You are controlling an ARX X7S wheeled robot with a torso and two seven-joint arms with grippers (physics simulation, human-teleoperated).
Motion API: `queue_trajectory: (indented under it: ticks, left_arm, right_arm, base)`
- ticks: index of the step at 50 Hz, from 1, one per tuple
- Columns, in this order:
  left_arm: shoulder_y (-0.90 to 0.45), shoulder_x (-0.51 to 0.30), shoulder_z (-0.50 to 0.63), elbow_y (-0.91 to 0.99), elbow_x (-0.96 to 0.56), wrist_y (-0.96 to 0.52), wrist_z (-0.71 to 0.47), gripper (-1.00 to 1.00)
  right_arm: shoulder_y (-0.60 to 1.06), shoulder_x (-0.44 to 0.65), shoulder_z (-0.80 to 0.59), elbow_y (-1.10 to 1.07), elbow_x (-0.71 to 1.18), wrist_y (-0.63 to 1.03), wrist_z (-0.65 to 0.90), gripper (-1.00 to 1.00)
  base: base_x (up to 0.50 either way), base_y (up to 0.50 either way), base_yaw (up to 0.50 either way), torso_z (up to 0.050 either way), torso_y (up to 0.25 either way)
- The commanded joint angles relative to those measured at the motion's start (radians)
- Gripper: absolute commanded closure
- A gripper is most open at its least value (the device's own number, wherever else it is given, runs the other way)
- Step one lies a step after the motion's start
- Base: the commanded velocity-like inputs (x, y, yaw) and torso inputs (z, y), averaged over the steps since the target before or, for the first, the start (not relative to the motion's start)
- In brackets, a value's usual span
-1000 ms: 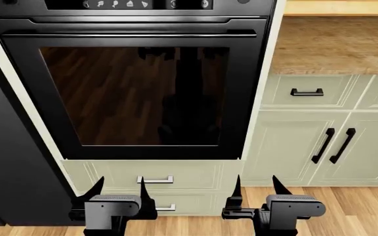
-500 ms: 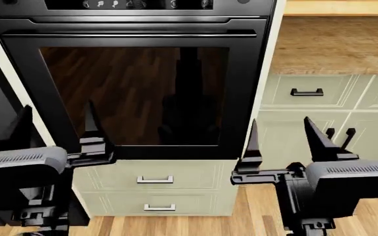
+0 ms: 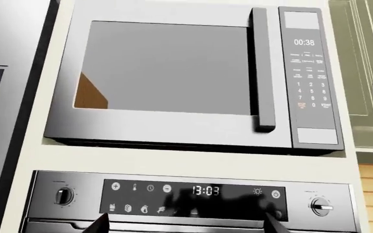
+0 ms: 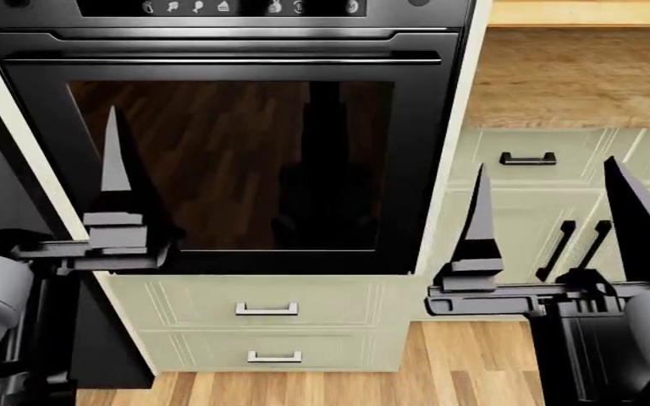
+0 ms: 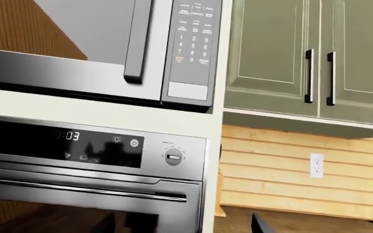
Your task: Preheat the oven by turning the temperature knob.
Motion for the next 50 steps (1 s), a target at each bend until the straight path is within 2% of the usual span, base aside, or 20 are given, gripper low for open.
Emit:
queue_trajectory:
  ticks: [1, 12, 25, 31, 50]
  left_arm:
    - [-0.019, -0.035, 0.031, 0.012, -0.018, 0.01, -0.033, -1.0]
    - [-0.03, -0.049, 0.04, 0.018, -0.032, 0.012, -0.051, -1.0]
    - [-0.051, -0.088, 0.059, 0.032, -0.064, 0.027, -0.097, -1.0]
    - [-0.043, -0.107, 0.071, 0.028, -0.064, 0.053, -0.111, -1.0]
    - [-0.059, -0.148, 0.107, 0.026, -0.077, 0.084, -0.151, -1.0]
  right_arm:
    - [0.105, 0.077, -0.134, -0.017, 0.035, -0.047, 0.103, -1.0]
    - [0.158, 0.084, -0.163, -0.024, 0.058, -0.058, 0.107, -1.0]
    - [0.355, 0.099, -0.396, -0.025, 0.049, -0.136, 0.149, -1.0]
    - [0.41, 0.096, -0.456, -0.025, 0.05, -0.151, 0.163, -1.0]
    - [0.474, 0.097, -0.523, -0.023, 0.055, -0.172, 0.179, -1.0]
  base:
    - [0.0, 0.0, 0.0, 0.0, 0.0]
    - [0.0, 0.0, 0.0, 0.0, 0.0]
    - [0.04, 0.0, 0.0, 0.0, 0.0]
    - [0.16, 0.0, 0.0, 0.0, 0.0]
    - [0.18, 0.0, 0.0, 0.0, 0.0]
